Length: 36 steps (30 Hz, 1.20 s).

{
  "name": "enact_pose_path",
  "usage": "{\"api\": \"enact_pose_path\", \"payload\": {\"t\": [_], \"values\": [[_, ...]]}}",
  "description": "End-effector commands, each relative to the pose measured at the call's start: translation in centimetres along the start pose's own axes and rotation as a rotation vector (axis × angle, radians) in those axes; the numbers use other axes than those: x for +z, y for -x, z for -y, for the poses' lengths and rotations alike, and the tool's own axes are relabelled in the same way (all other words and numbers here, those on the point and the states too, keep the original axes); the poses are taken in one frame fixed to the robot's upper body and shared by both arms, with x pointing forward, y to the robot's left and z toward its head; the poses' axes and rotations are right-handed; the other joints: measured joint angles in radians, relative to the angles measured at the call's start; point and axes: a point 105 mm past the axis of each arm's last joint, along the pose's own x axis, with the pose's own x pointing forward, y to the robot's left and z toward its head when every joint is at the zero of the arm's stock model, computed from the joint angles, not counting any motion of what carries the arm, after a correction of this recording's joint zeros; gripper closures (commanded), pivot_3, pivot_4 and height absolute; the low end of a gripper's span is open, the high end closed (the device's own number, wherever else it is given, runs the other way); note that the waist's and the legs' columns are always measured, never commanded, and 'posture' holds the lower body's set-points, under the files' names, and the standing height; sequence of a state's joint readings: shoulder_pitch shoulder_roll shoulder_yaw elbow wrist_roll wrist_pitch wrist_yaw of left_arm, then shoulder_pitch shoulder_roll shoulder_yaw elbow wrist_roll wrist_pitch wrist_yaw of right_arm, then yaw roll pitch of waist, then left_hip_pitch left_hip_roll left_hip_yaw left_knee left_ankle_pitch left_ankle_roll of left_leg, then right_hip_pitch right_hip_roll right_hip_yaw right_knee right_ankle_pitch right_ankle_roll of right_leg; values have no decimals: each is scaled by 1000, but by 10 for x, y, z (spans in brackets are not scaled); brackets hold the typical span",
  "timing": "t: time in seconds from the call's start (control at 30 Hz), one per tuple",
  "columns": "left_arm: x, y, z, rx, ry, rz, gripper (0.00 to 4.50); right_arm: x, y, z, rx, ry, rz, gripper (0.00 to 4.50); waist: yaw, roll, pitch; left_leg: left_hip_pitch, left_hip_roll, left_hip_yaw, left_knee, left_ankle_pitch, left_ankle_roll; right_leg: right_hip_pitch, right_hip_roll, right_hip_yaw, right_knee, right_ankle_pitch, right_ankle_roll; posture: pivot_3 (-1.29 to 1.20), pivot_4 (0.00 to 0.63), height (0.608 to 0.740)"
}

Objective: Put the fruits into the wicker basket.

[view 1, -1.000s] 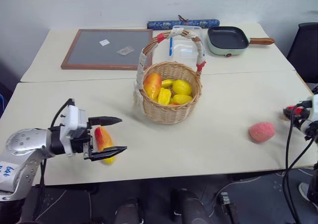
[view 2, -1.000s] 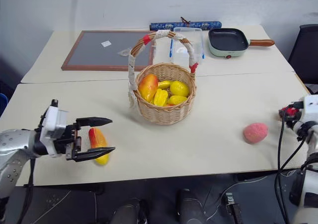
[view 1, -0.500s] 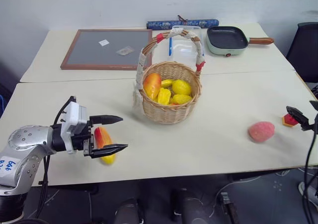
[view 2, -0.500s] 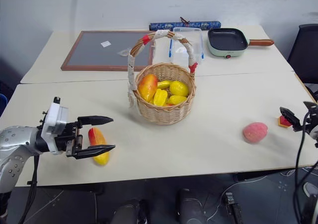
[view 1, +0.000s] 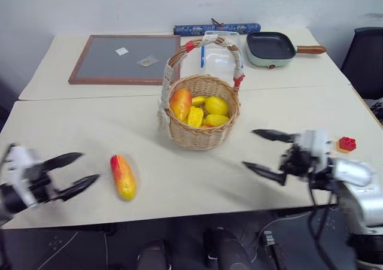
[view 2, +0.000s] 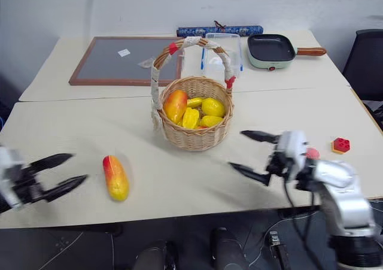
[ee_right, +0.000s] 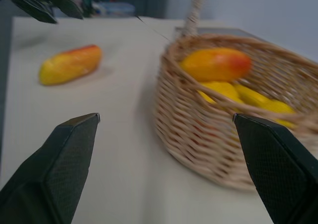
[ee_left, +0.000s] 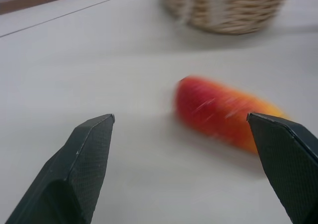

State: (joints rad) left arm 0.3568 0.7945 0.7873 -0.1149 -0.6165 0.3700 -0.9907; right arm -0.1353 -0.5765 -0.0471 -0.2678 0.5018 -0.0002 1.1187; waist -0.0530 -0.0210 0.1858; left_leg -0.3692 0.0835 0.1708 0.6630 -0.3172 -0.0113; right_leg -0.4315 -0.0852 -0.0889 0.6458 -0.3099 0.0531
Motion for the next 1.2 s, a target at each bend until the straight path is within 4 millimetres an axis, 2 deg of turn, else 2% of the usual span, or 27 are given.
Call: {"api": "enact_pose_path", "payload": {"t": [0.03,0.13,0.17,0.27,0.33,0.43,0.5,0.57,0.67,0.87,0.97,1.1,1.13,1.17,1.2], "values": [[-6,31,-21,194,55,-36,0,7,-10,-17,107,109,67,26,10,-1,0,0,-1,0,0,-1,1,0,0,-1,0,0,0,0,150,740],[-17,46,-13,268,97,-144,0,6,-17,-18,131,131,138,26,19,-5,-2,0,-2,1,2,-4,5,2,-4,-1,-2,0,0,0,150,740],[-9,41,-6,236,110,-113,0,7,-17,-15,128,138,138,26,19,-6,-3,1,-2,1,2,-4,5,3,-6,-2,-2,0,0,0,150,740],[15,18,19,106,141,-83,0,10,-14,0,64,144,133,26,30,-8,-4,1,-5,-1,3,-5,11,4,-11,-4,-1,0,0,0,150,740],[22,-4,39,15,146,-146,0,4,-9,-2,86,138,100,26,33,-10,-5,1,-6,-3,3,-4,8,5,-13,-5,-1,0,-1,0,150,740],[39,-40,59,-21,217,-129,0,-1,-6,-9,120,112,82,26,36,-6,-4,1,-7,-5,2,-2,6,6,-13,-4,-1,0,-1,0,150,740],[29,-55,74,-53,331,-224,0,-1,-8,-9,123,109,85,26,33,-5,-3,2,-7,-5,1,-2,6,6,-13,-3,1,0,-1,0,150,740],[17,-67,89,-73,337,-332,0,0,-11,-8,119,122,89,26,15,-5,-3,3,-7,-5,1,-1,5,5,-12,-2,5,0,-1,0,150,740],[10,-97,92,22,431,-296,0,0,-13,-9,123,123,90,26,13,-4,-3,9,-9,-9,-1,-1,3,5,-10,2,8,0,-1,0,150,740],[-13,-124,105,108,420,-396,0,-1,-11,-15,97,104,82,26,28,-6,-3,11,-13,-15,0,0,0,7,-9,3,10,0,-1,0,150,740],[-21,-128,104,137,359,-447,571,0,-9,-13,68,101,76,0,35,-5,-3,15,-16,-16,0,1,1,12,-10,6,8,0,-1,0,150,740],[-11,-131,102,112,284,-409,1744,-1,-6,-11,37,102,65,0,42,-5,-3,18,-16,-19,0,1,1,19,-9,5,3,-1,-1,0,150,740],[-2,-131,97,99,242,-370,2089,-1,-4,-10,20,100,60,0,44,-5,-3,18,-17,-19,0,1,1,19,-9,5,3,-1,-1,0,150,740],[17,-132,97,32,192,-279,2325,0,-1,-9,-1,97,55,0,46,-5,-3,18,-17,-19,-1,1,1,19,-9,5,2,-1,-1,0,150,740],[30,-131,99,-22,148,-217,2442,0,1,-8,-16,94,52,0,47,-5,-3,17,-17,-20,-1,1,1,18,-9,5,2,-1,-1,0,150,740]]}}
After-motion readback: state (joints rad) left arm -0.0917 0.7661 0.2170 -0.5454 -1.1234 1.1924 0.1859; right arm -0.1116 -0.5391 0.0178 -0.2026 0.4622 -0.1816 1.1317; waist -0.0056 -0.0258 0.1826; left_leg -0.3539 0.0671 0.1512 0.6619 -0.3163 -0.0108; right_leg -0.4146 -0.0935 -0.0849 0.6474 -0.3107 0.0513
